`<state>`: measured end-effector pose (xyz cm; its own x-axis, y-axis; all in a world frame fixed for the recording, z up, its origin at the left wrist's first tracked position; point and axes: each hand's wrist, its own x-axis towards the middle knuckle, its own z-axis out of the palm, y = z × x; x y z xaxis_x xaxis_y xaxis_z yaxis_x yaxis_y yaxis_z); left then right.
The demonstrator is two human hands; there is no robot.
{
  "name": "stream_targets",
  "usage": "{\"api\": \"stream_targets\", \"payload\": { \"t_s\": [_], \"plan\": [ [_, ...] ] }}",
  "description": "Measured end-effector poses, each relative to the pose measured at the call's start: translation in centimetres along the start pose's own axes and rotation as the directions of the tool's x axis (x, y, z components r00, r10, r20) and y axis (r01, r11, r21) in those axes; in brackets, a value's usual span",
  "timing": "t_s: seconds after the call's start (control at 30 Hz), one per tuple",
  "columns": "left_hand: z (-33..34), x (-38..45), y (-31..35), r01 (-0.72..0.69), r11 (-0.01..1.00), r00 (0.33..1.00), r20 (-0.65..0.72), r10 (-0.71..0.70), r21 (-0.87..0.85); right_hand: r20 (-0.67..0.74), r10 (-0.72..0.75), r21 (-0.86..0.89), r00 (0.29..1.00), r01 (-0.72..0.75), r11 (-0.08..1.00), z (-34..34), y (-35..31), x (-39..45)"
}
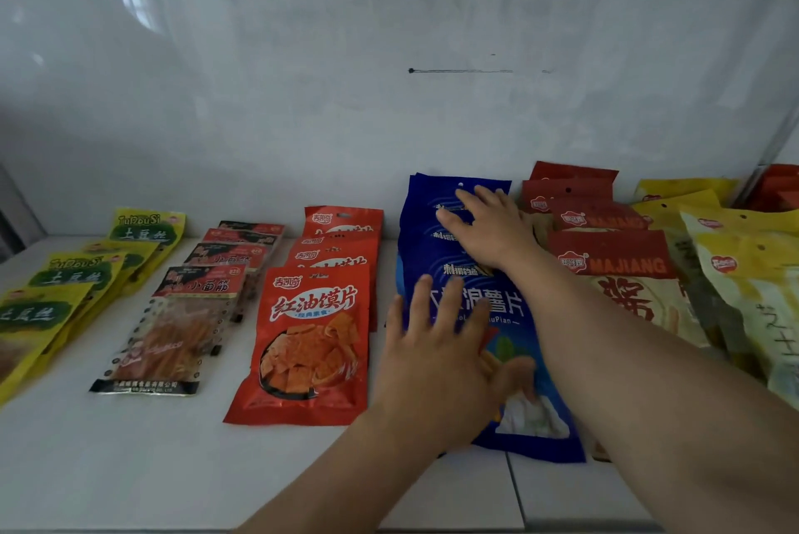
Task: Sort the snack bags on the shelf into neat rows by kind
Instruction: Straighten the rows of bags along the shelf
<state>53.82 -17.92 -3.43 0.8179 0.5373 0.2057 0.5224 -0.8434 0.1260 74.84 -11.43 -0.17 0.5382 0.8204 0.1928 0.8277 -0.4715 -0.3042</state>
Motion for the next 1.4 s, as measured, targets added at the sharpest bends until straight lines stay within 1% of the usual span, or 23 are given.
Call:
{"api": "stream_targets", "payload": {
  "t_s": [0.03,0.07,0.3,0.67,0.8,0.97,1.03,1.1,1.2,1.23,1.3,1.4],
  "plan": [
    [0.3,0.0,-0.1,-0.002,1.000,0.998,0.062,0.001,0.015,0.023,-0.001,-0.020,1.000,0.002,1.000,0.3,0.0,0.2],
    [0.6,0.0,-0.3,0.000,1.000,0.995,0.095,-0.002,0.025,0.041,0.001,-0.035,0.999,0.000,0.999,0.5,0.0,0.3],
    [1.2,0.2,-2.3,0.022,1.000,0.985,0.170,-0.024,0.015,0.096,0.031,-0.034,0.995,-0.028,0.999,1.6,-0.7,0.6],
    [1.7,0.1,-2.6,0.060,0.995,0.977,0.211,-0.043,-0.079,0.167,0.050,-0.059,0.985,-0.041,0.997,2.7,-1.5,1.2],
    [1.9,0.2,-2.8,0.067,0.994,0.973,0.224,-0.045,-0.090,0.173,0.050,-0.051,0.984,-0.042,0.998,3.0,-1.5,1.3],
    [1.6,0.4,-2.6,0.072,0.992,0.970,0.237,-0.046,-0.105,0.147,0.040,0.055,0.988,-0.049,0.997,3.0,-1.2,1.1],
    [1.4,0.4,-2.6,0.067,0.992,0.972,0.232,-0.041,-0.106,0.114,0.035,0.114,0.993,-0.048,0.992,2.3,-1.1,0.8],
    [1.2,0.4,-2.6,0.072,0.993,0.972,0.228,-0.048,-0.094,0.072,0.038,0.133,0.997,-0.047,0.990,1.6,-0.8,0.5],
    [1.2,0.5,-2.2,0.087,0.990,0.983,0.171,-0.067,-0.111,0.001,0.034,0.182,0.999,-0.034,0.983,0.4,-0.3,-0.7],
    [1.2,0.5,-2.1,0.094,0.987,0.987,0.140,-0.076,-0.129,-0.014,0.039,0.218,0.999,-0.035,0.975,0.3,0.1,-1.2],
    [1.2,0.7,-1.9,0.120,0.976,0.990,0.094,-0.104,-0.184,-0.015,0.094,0.301,0.995,-0.085,0.950,0.4,0.6,-2.9],
    [0.7,1.5,-2.3,0.186,0.924,0.982,0.045,-0.181,-0.334,-0.014,0.147,0.439,0.989,-0.126,0.890,0.6,1.5,-5.6]
  ]
}}
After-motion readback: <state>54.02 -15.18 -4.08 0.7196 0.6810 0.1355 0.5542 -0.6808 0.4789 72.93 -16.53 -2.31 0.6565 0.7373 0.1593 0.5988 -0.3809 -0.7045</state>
